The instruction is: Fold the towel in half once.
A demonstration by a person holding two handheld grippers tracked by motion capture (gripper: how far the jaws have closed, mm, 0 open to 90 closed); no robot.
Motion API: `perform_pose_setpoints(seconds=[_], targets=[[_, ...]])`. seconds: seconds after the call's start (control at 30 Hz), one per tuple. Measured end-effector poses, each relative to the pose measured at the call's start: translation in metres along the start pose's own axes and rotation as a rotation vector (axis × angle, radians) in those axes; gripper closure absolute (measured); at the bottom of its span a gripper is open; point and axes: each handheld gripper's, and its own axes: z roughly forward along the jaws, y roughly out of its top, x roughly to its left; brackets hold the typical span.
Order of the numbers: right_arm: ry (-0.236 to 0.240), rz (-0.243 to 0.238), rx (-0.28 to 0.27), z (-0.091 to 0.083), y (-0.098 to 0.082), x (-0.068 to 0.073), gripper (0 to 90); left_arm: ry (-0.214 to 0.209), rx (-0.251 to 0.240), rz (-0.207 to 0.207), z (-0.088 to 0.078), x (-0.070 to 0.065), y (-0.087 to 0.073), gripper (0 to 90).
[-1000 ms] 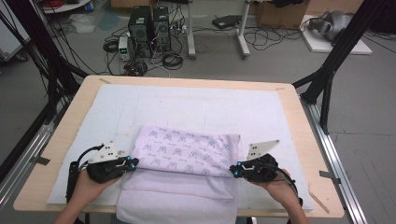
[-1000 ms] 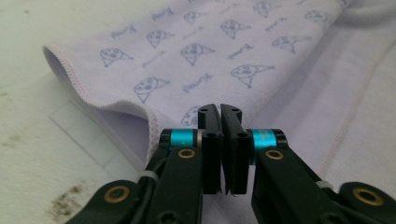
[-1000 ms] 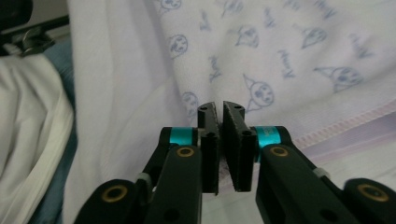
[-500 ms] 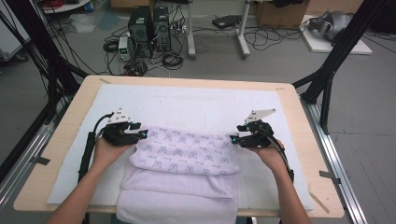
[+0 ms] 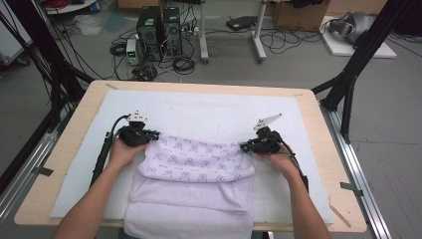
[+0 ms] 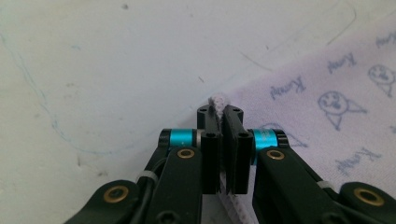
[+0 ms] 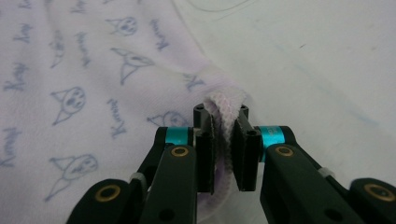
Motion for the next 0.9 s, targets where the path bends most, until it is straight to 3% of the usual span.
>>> perform_pose_setpoints(seconds=[0.1,0.17,0.27,0.37,0.4,0.43,0.47,0.5,0.53,0.6,0.7,0.8,0.87,0.9], targets=[[-0.080,-0.024,0.022,-0.001,0.019,-0.007,83.7,0.047,-0.005,-0.022,-0.002,0.009,0.007,86.7],[-0.141,-0.045,-0.031,-0.009,0.037,-0.011,84.1,0.106,-0.037,-0.013,-0.006,0.015,0.018,86.8],[-0.229,-0.061,-0.080,-0.022,0.064,-0.020,84.5,0.156,-0.102,-0.033,-0.021,0.025,0.048,86.9],[-0.284,-0.070,-0.091,-0.036,0.093,-0.029,84.3,0.201,-0.158,-0.006,-0.034,0.028,0.083,86.7],[-0.299,-0.071,-0.106,-0.041,0.102,-0.031,83.5,0.227,-0.156,0.013,-0.037,0.029,0.091,86.2],[-0.308,-0.062,-0.131,-0.044,0.110,-0.034,79.2,0.267,-0.145,0.012,-0.035,0.029,0.097,82.3],[-0.315,-0.016,-0.139,-0.046,0.117,-0.038,67.4,0.281,-0.139,0.002,-0.034,0.030,0.099,66.1],[-0.317,-0.002,-0.139,-0.046,0.119,-0.041,64.4,0.289,-0.124,-0.021,-0.033,0.033,0.098,57.8],[-0.315,0.018,-0.137,-0.044,0.120,-0.043,61.1,0.284,-0.112,-0.031,-0.032,0.034,0.095,55.1],[-0.294,0.037,-0.118,-0.038,0.115,-0.043,56.8,0.267,-0.092,-0.029,-0.030,0.035,0.084,53.8],[-0.259,0.034,-0.081,-0.031,0.101,-0.038,52.4,0.231,-0.104,-0.033,-0.033,0.034,0.063,53.5],[-0.239,0.028,-0.066,-0.029,0.085,-0.026,49.3,0.204,-0.089,-0.011,-0.038,0.029,0.044,52.6],[-0.205,0.054,-0.037,-0.029,0.076,-0.019,46.3,0.200,-0.072,0.032,-0.041,0.021,0.033,52.2],[-0.233,0.022,-0.039,-0.030,0.070,-0.011,48.1,0.185,-0.067,0.043,-0.044,0.017,0.028,51.5]])
